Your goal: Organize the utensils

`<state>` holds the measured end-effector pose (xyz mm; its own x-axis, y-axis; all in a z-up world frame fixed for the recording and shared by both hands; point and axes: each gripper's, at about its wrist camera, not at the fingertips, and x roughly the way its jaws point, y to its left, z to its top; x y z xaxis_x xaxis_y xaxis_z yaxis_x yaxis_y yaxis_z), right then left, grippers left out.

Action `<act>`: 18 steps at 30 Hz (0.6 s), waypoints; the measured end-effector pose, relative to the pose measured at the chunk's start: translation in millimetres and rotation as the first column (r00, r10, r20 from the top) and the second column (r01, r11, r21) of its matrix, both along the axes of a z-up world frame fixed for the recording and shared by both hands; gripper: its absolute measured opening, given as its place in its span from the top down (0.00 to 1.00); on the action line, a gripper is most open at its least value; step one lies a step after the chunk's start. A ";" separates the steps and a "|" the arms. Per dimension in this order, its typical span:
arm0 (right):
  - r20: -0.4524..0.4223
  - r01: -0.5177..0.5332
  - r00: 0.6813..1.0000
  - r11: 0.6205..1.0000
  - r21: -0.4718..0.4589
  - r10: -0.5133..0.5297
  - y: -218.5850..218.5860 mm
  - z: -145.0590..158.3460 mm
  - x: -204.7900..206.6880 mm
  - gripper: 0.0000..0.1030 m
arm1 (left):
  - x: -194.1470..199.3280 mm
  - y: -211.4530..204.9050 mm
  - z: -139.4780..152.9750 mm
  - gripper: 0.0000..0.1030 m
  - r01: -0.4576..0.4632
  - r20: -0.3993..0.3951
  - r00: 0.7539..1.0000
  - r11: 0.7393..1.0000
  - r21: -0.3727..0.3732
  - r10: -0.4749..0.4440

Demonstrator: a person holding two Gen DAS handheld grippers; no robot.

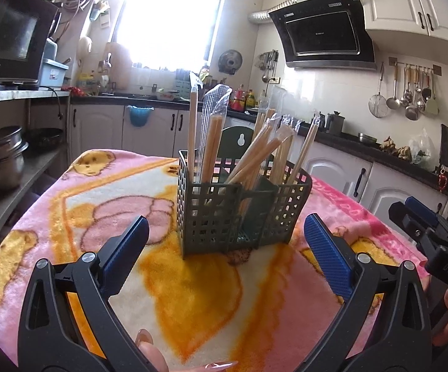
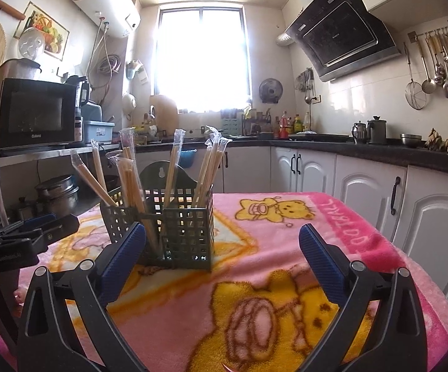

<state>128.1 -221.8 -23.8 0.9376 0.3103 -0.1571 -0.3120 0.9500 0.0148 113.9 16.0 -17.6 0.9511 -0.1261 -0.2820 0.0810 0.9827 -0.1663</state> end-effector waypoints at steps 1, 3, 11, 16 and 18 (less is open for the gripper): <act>0.001 0.001 1.000 1.000 0.001 -0.001 -0.1 -0.3 -0.7 0.06 | 0.1 0.3 0.0 0.10 -0.002 0.001 1.000 1.000 -0.001 0.002; 0.005 0.003 1.000 1.000 0.004 -0.004 -0.3 -0.7 -2.0 0.06 | -0.7 1.2 0.1 0.10 -0.003 0.006 1.000 1.000 -0.006 0.003; 0.001 0.002 1.000 1.000 0.007 -0.002 -0.1 -2.1 -3.0 0.06 | -0.8 1.4 -0.5 0.10 -0.007 0.000 1.000 1.000 -0.001 0.007; -0.003 0.001 1.000 1.000 0.010 -0.001 0.0 -2.9 -3.7 0.06 | -0.6 1.7 -0.6 0.10 -0.008 -0.003 1.000 1.000 -0.001 0.008; -0.002 0.002 1.000 1.000 0.010 -0.002 0.1 -3.2 -4.1 0.06 | -1.6 2.1 0.1 0.10 -0.007 -0.003 1.000 1.000 -0.003 0.007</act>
<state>124.0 -221.7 -26.9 0.9380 0.3098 -0.1557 -0.3098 0.9505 0.0249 112.3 18.1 -17.4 0.9513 -0.1202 -0.2840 0.0735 0.9827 -0.1699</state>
